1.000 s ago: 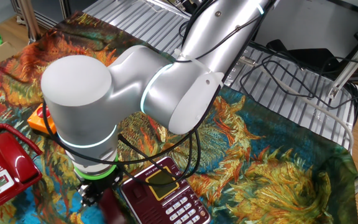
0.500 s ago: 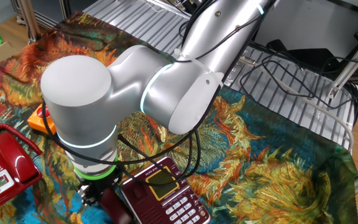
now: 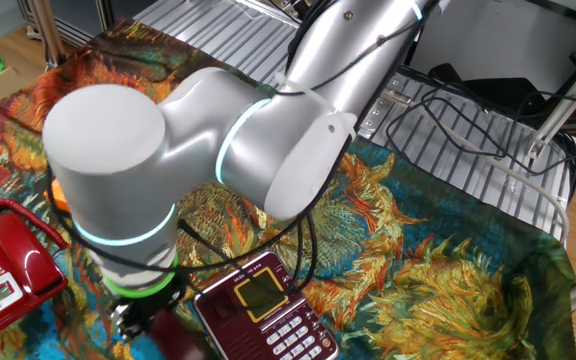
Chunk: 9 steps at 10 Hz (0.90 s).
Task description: Place the handset of the telephone on the corresponding phone cradle
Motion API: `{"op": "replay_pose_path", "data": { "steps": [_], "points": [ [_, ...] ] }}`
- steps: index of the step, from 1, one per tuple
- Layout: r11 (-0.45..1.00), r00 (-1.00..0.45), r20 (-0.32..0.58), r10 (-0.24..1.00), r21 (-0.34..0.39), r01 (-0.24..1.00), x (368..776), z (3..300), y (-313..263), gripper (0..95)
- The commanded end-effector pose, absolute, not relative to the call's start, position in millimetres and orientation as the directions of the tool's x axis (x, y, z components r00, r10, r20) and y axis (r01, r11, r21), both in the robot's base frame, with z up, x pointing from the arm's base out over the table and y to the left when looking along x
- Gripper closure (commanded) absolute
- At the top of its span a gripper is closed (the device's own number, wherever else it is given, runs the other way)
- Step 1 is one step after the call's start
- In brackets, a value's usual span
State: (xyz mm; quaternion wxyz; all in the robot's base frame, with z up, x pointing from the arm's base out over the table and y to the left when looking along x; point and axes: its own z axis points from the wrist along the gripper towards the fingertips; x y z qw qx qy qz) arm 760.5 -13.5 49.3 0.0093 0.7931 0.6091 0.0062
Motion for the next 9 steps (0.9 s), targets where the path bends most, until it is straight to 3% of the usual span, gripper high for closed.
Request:
{"op": "replay_pose_path", "data": {
  "steps": [1, 9],
  "points": [
    [-0.281, 0.281, -0.006, 0.960, 0.017, 0.960, 773.1, 60.2, -7.6, 95.0],
    [-0.340, 0.340, -0.012, 0.940, -0.007, 0.940, 769.5, 96.0, 47.0, 95.0]
  ]
}}
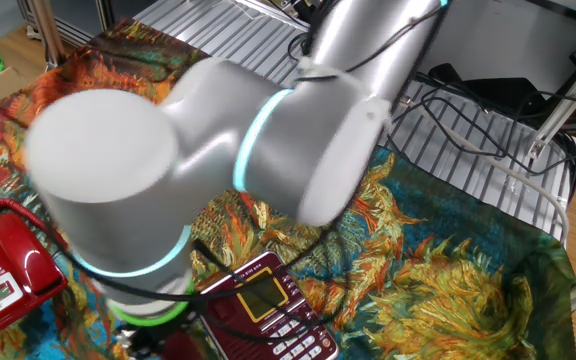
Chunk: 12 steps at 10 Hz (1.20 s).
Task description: Place the handset of the telephone on the corresponding phone cradle
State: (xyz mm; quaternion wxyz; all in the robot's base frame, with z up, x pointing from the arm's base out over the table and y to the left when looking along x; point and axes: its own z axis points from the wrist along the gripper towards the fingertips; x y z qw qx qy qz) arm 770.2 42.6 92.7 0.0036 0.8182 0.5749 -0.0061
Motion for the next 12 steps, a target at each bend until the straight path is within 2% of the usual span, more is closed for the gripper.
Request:
{"op": "replay_pose_path", "data": {
  "steps": [1, 7, 12],
  "points": [
    [-0.339, 0.338, -0.009, 0.941, -0.009, 0.941, 766.2, 99.9, 54.4, 95.0],
    [-0.310, 0.310, -0.010, 0.951, -0.007, 0.951, 751.3, 113.7, 83.0, 95.0],
    [-0.351, 0.351, -0.034, 0.936, 0.004, 0.936, 736.3, 107.1, 101.8, 95.0]
  ]
}}
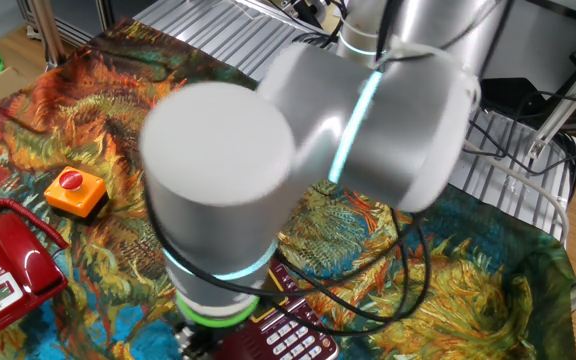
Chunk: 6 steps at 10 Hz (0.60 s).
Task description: Place the handset of the telephone on the corresponding phone cradle
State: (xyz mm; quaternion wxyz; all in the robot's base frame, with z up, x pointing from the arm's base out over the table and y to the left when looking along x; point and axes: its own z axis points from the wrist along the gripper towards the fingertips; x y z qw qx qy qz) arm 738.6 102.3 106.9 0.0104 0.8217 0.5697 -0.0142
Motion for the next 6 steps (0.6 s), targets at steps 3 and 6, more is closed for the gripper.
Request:
{"op": "replay_pose_path", "data": {
  "steps": [3, 6],
  "points": [
    [-0.370, 0.370, -0.039, 0.928, 0.009, 0.929, 730.5, 101.4, 107.6, 95.0],
    [-0.400, 0.401, -0.050, 0.915, 0.023, 0.916, 724.2, 93.7, 112.8, 95.0]
  ]
}}
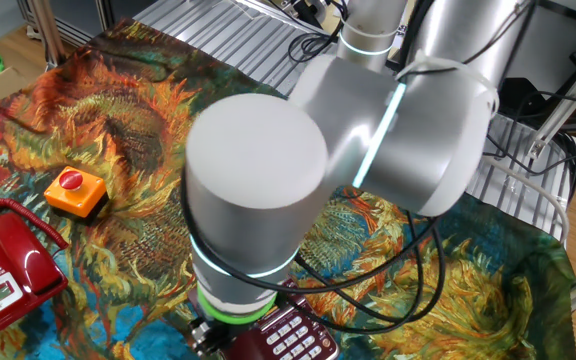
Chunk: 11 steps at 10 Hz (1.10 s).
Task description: Place the handset of the telephone on the corresponding phone cradle
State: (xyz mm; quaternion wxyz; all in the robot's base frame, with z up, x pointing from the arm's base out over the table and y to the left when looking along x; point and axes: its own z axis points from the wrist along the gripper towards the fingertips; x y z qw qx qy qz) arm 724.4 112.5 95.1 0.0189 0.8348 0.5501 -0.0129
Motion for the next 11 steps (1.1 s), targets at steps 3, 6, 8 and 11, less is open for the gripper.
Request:
{"op": "replay_pose_path", "data": {
  "steps": [3, 6, 8, 11],
  "points": [
    [-0.403, 0.404, -0.055, 0.913, 0.032, 0.915, 716.6, 86.5, 117.5, 95.0],
    [-0.410, 0.411, -0.059, 0.910, 0.039, 0.911, 711.7, 83.5, 121.0, 95.0],
    [-0.411, 0.413, -0.064, 0.908, 0.045, 0.910, 710.8, 81.3, 123.3, 95.0],
    [-0.408, 0.410, -0.069, 0.909, 0.046, 0.912, 710.7, 78.1, 124.1, 95.0]
  ]
}}
